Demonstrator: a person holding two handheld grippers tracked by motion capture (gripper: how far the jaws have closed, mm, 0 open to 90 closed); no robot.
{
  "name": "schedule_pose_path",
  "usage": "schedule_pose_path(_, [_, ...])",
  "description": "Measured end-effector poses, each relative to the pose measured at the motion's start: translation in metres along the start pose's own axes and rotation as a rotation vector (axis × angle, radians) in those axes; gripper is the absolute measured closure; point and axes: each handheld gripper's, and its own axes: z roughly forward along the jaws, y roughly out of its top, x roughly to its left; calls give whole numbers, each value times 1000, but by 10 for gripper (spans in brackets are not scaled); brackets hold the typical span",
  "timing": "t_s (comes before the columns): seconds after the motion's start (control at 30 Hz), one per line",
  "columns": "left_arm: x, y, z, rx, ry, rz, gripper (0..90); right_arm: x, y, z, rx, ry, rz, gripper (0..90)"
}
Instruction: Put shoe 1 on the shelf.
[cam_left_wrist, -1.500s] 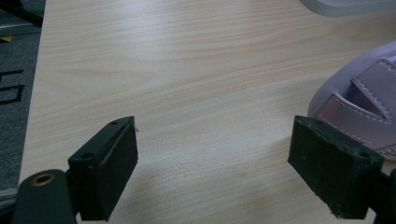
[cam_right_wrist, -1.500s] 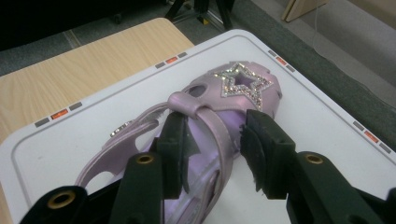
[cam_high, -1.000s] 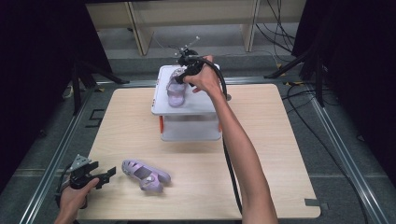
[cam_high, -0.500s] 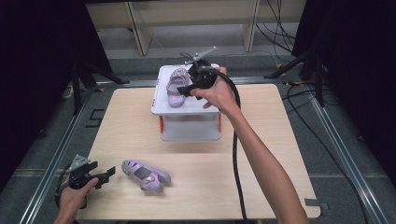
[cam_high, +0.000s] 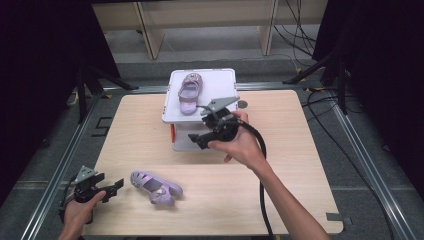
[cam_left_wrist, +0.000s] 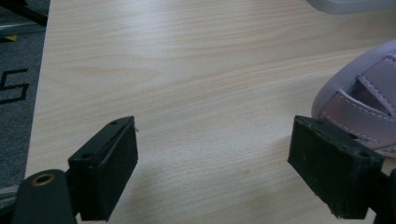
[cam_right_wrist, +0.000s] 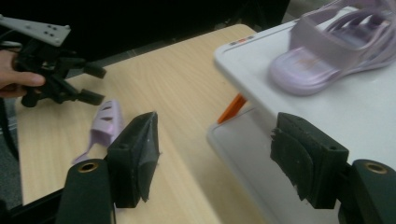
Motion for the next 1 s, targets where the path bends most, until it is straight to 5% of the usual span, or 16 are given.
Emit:
schedule_pose_path(0.2, [0,-1,1,-8,3,-4,151,27,-30,11,17,50,-5,315])
schedule_pose_path(0.27, [0,-1,0,1,12,-5,151,36,-43,19,-20,82,1,321])
schedule_pose_path(0.37, [0,0,0,-7,2,-1,151,43,-49,30,14,101,-8,316])
schedule_pose_path(0.4, [1,0,0,-5,3,-2,151,46,-51,33,11,109,28,317])
schedule_pose_path(0.63, [1,1,-1,2,17,-1,151,65,-66,60,51,161,-38,321])
schedule_pose_path(1.0, [0,1,-1,-14,5,2,151,95,-80,95,97,239,-59,303])
